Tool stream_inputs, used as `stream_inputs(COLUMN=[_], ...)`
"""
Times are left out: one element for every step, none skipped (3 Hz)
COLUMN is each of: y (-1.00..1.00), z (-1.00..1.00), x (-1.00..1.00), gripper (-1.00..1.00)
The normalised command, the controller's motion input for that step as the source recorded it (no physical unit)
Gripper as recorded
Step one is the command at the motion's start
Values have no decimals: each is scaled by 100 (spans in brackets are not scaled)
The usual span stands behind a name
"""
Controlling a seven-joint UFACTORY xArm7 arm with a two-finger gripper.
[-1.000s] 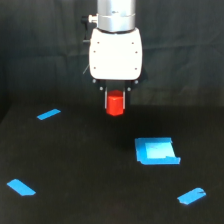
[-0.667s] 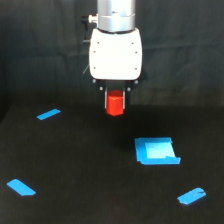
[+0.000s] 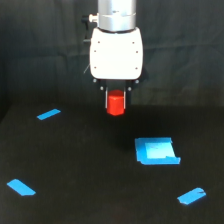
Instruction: Pick up the red object from the table
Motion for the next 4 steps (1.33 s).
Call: stream_inputs(y=[0, -7, 3, -3], z=[1, 6, 4, 9], x=[3, 0, 5, 5], gripper=[-89, -100, -88, -93])
